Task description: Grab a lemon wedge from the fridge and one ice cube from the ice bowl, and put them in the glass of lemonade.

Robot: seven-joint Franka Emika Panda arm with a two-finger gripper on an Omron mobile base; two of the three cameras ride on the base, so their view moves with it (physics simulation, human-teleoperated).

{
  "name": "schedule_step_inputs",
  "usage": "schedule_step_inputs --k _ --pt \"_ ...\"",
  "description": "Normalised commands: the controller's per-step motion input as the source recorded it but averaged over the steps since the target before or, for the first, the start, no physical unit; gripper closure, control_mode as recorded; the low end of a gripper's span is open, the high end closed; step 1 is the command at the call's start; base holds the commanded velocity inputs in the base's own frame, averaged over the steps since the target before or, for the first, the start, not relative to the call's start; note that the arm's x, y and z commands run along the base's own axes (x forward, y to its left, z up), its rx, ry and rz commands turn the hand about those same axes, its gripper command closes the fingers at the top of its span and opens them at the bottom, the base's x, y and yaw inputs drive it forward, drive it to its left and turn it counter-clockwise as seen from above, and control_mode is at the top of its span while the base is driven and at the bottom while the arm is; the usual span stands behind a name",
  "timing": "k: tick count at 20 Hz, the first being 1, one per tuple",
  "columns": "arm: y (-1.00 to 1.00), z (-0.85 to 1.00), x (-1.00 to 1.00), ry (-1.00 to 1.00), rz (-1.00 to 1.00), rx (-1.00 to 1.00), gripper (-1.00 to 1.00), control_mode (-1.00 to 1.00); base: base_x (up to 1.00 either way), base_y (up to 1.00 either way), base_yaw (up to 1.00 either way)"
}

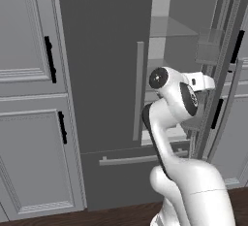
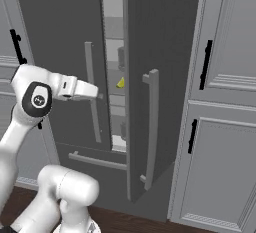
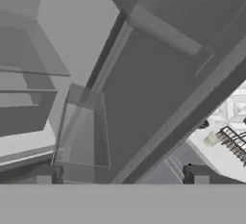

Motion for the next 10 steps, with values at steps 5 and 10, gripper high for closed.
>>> schedule_step_inputs --k 5,10 --pt "-0.26 -0.01 0.42 0.34 -0.03 -0.09 -1.00 -1.00 0.00 0.00 0.00" --pt "-0.26 -0.42 0.03 0.03 -0.05 -0.05 -1.00 -1.00 0.00 0.00 0.00"
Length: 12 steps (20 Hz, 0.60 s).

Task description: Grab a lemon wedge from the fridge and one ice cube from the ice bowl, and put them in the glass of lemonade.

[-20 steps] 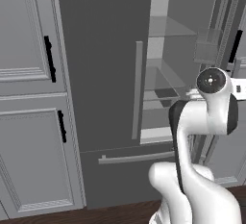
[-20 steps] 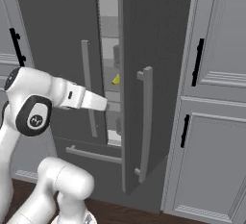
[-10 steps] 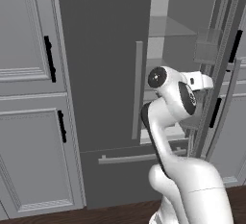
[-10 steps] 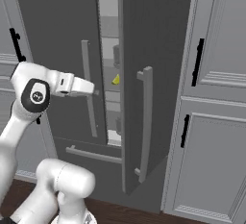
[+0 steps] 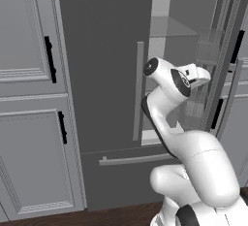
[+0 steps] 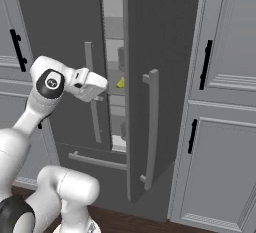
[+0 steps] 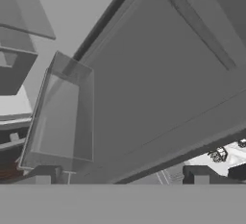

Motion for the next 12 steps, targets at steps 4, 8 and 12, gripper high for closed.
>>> schedule_step_inputs --k 4,8,12 --pt "-0.30 -0.55 0.04 0.00 -0.05 -0.07 -1.00 -1.00 0.00 0.00 0.00" --pt "-0.23 -0.23 0.21 0.00 -0.06 -0.09 -1.00 -1.00 0.00 0.00 0.00" --pt "-0.51 0.00 0.09 0.03 -0.07 -0.07 -1.00 -1.00 0.00 0.00 0.00"
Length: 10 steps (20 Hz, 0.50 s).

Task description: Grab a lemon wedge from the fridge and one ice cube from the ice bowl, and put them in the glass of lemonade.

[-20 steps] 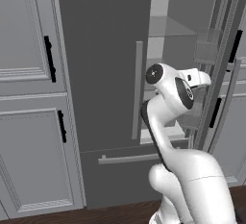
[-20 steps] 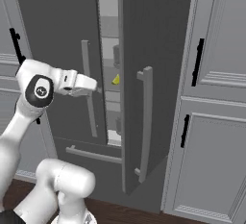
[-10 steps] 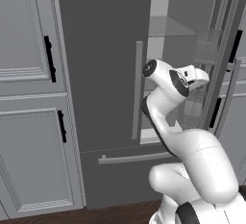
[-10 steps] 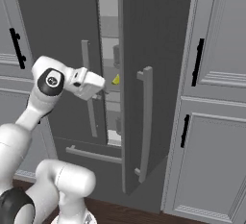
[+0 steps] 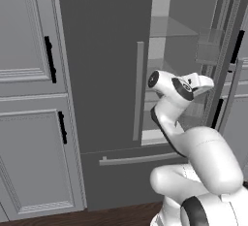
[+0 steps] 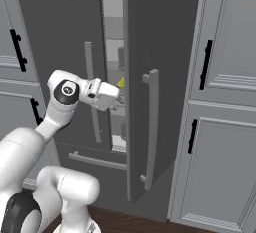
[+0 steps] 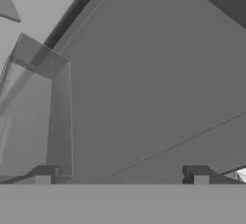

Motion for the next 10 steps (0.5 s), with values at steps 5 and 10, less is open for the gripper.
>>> schedule_step_inputs --k 5,10 --pt "-0.82 0.00 -0.03 0.06 -0.10 -0.01 -1.00 -1.00 0.00 0.00 0.00" --pt "-0.90 0.00 -0.16 0.05 -0.13 0.00 -1.00 -1.00 0.00 0.00 0.00"
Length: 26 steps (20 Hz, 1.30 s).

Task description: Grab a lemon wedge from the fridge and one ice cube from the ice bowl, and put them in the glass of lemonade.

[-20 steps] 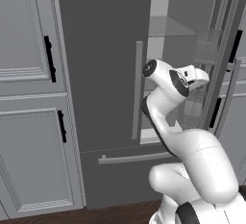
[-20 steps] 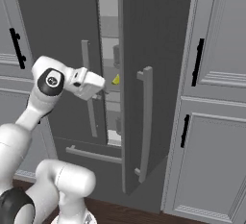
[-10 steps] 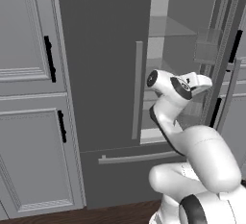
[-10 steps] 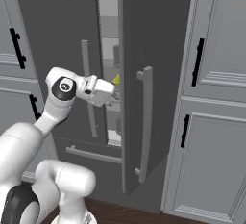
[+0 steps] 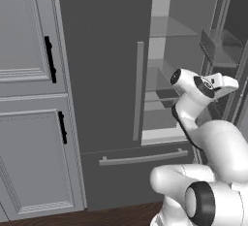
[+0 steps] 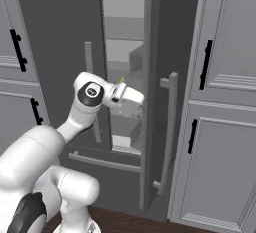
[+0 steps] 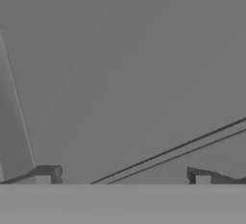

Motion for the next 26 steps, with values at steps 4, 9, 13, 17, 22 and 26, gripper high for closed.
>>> schedule_step_inputs --k 4,9,13,17,22,26 --pt "-0.90 0.00 -0.19 0.01 -0.12 0.00 -1.00 -1.00 0.00 0.00 0.00" --pt "-0.75 0.00 -0.19 0.00 -0.07 0.00 -1.00 -1.00 0.00 0.00 0.00" --pt "0.58 0.00 -0.31 -0.10 0.00 0.00 -1.00 -1.00 0.00 0.00 0.00" --pt "1.00 0.22 -0.12 -0.20 -0.01 -0.02 -1.00 -1.00 0.00 0.00 0.00" --pt "0.99 0.12 0.01 -0.39 -0.02 0.18 -1.00 -1.00 0.00 0.00 0.00" --pt "0.63 -0.03 0.76 -0.39 0.21 0.68 -1.00 -1.00 0.00 0.00 0.00"
